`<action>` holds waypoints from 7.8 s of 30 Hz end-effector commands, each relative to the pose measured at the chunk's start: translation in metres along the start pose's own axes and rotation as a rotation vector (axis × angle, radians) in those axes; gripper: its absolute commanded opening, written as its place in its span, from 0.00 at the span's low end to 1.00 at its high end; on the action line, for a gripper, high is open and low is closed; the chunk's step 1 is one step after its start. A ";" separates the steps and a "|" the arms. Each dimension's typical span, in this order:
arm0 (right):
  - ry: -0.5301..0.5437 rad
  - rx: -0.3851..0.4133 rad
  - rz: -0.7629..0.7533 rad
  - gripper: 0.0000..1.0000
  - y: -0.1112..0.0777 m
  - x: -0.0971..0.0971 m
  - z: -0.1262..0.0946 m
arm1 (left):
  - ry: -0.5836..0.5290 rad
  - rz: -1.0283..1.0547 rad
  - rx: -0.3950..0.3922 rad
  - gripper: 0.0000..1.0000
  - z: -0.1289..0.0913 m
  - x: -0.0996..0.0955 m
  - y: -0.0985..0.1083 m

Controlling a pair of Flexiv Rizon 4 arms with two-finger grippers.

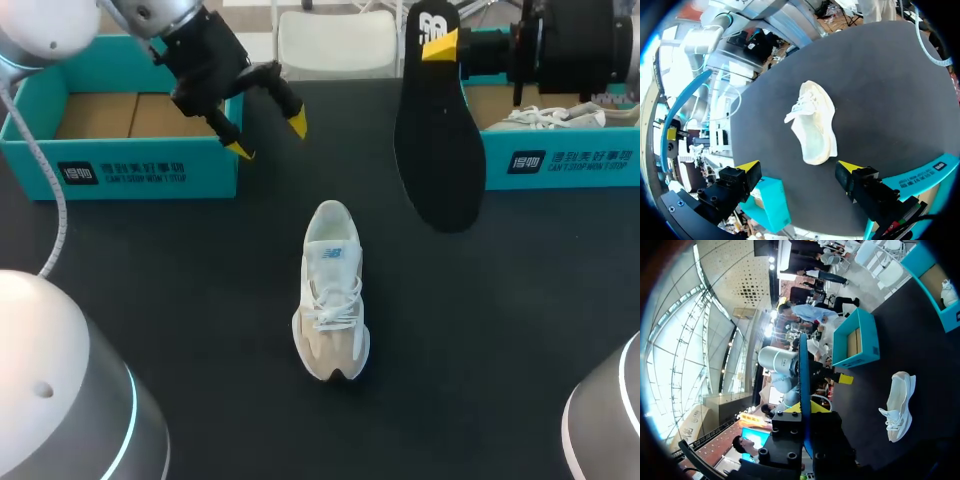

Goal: Take the shoe out of the shoebox, open the shoe tongue, remove and reinsert the insole, then place the shoe into the shoebox

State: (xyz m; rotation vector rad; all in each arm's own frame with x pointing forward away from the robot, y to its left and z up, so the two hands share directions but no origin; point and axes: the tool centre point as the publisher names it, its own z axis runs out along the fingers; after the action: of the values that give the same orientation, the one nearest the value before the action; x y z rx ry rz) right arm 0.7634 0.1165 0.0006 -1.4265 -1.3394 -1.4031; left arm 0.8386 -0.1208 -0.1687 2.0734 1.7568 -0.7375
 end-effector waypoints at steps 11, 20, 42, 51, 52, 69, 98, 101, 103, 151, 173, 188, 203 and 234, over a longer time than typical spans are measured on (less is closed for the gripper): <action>0.013 0.015 0.086 0.00 0.004 -0.018 0.036 | -0.170 -0.052 -0.129 1.00 -0.003 -0.015 -0.026; 0.013 0.015 0.086 0.00 0.004 -0.018 0.036 | -0.170 -0.052 -0.129 1.00 -0.003 -0.015 -0.026; 0.030 -0.056 0.340 0.00 0.028 -0.037 0.046 | -0.642 0.055 -0.312 1.00 0.005 -0.021 -0.061; -0.015 -0.161 0.458 0.00 0.045 -0.053 0.052 | -0.725 0.037 -0.226 1.00 0.003 -0.036 -0.069; -0.015 -0.161 0.458 0.00 0.045 -0.053 0.052 | -0.725 0.037 -0.226 1.00 0.003 -0.036 -0.069; -0.022 -0.199 0.467 0.00 0.042 -0.076 0.089 | -0.904 0.026 -0.241 1.00 -0.012 -0.049 -0.066; 0.011 -0.099 0.512 0.00 0.032 -0.099 0.150 | -0.973 0.105 -0.243 0.00 0.003 -0.076 -0.055; 0.011 -0.095 0.513 0.00 0.030 -0.099 0.150 | -0.976 0.101 -0.243 0.00 0.005 -0.074 -0.056; 0.010 -0.092 0.513 0.00 0.029 -0.099 0.151 | -0.977 0.098 -0.244 0.00 0.007 -0.073 -0.056; 0.024 0.018 0.162 1.00 -0.015 -0.091 0.032 | -0.997 0.011 -0.235 0.00 -0.034 -0.048 -0.084; 0.024 0.018 0.162 1.00 -0.015 -0.091 0.032 | -1.258 -1.202 0.430 0.00 -0.047 -0.070 -0.109; 0.024 0.018 0.162 1.00 -0.015 -0.091 0.032 | -1.258 -1.202 0.430 0.00 -0.047 -0.070 -0.109; 0.024 0.018 0.162 1.00 -0.015 -0.091 0.032 | -1.202 -1.374 0.516 0.00 -0.047 -0.070 -0.111; 0.024 0.018 0.162 1.00 -0.015 -0.091 0.032 | -0.252 -2.371 1.340 0.00 -0.040 -0.068 -0.107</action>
State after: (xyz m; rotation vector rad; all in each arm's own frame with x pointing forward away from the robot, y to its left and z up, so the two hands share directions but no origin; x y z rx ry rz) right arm 0.7678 0.1315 -0.0956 -1.4651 -1.1914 -1.2935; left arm 0.7230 -0.1323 -0.0872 -0.8965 2.4717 -2.5565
